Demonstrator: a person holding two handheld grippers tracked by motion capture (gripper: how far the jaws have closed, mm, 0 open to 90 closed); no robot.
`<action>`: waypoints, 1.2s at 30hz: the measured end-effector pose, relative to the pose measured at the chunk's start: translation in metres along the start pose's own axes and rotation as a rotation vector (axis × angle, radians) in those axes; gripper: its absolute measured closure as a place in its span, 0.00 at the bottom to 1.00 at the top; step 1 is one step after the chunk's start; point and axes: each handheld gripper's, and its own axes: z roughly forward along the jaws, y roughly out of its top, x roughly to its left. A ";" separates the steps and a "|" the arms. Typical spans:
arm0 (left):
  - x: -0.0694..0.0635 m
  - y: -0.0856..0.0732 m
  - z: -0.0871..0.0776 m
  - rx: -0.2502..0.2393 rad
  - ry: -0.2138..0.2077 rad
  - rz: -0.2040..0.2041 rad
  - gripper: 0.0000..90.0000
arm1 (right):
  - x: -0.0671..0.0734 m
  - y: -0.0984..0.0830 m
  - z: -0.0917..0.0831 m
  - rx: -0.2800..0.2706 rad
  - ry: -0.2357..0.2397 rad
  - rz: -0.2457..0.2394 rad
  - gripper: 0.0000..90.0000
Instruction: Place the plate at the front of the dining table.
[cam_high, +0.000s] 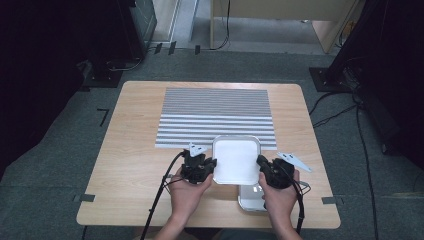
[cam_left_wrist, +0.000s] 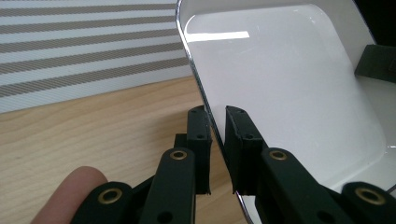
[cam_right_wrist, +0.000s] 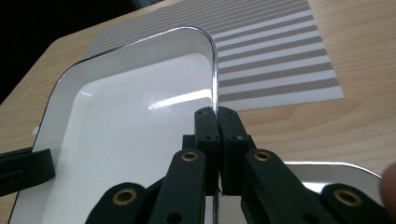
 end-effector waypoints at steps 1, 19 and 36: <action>0.004 0.003 0.000 0.000 0.003 -0.003 0.90 | 0.002 0.001 0.002 0.002 0.002 -0.001 1.00; 0.062 0.041 0.017 -0.015 0.026 -0.077 0.91 | 0.034 0.041 0.070 0.050 0.022 -0.029 1.00; 0.101 0.090 0.059 -0.001 0.104 -0.110 0.94 | 0.039 0.078 0.143 0.105 0.026 0.003 1.00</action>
